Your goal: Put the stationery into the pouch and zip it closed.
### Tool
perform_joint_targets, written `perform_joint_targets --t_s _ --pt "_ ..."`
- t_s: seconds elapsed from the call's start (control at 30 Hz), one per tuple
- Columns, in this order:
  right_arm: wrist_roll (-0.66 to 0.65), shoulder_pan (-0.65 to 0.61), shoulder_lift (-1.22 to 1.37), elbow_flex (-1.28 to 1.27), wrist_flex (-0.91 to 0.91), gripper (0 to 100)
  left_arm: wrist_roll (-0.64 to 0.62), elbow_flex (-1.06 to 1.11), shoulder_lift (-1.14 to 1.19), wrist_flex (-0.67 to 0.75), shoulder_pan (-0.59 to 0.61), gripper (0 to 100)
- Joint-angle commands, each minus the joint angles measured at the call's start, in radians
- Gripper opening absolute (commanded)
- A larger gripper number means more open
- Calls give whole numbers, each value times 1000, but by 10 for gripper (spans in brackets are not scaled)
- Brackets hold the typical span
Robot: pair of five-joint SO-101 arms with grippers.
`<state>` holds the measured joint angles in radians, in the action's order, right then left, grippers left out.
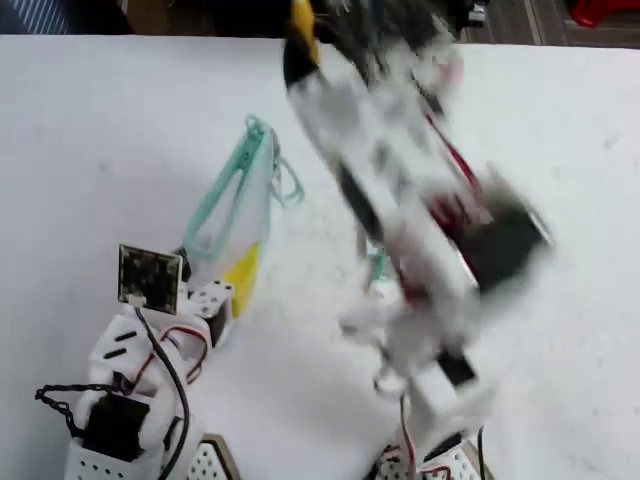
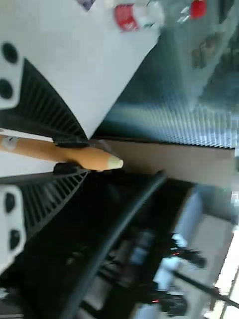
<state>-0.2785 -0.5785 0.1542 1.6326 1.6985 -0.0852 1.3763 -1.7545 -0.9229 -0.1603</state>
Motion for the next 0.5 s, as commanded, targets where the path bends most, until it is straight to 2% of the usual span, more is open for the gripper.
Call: perform_joint_targets --t_s 0.0,0.13,0.47 --pt "-17 -122 -163 20 24 16 8 -23 -1 -5 -16 237" --pt "34 -177 -280 -104 25 15 9 -21 -1 -5 -16 237" --pt "46 -180 -628 -735 13 16 9 -21 -1 -5 -15 237"
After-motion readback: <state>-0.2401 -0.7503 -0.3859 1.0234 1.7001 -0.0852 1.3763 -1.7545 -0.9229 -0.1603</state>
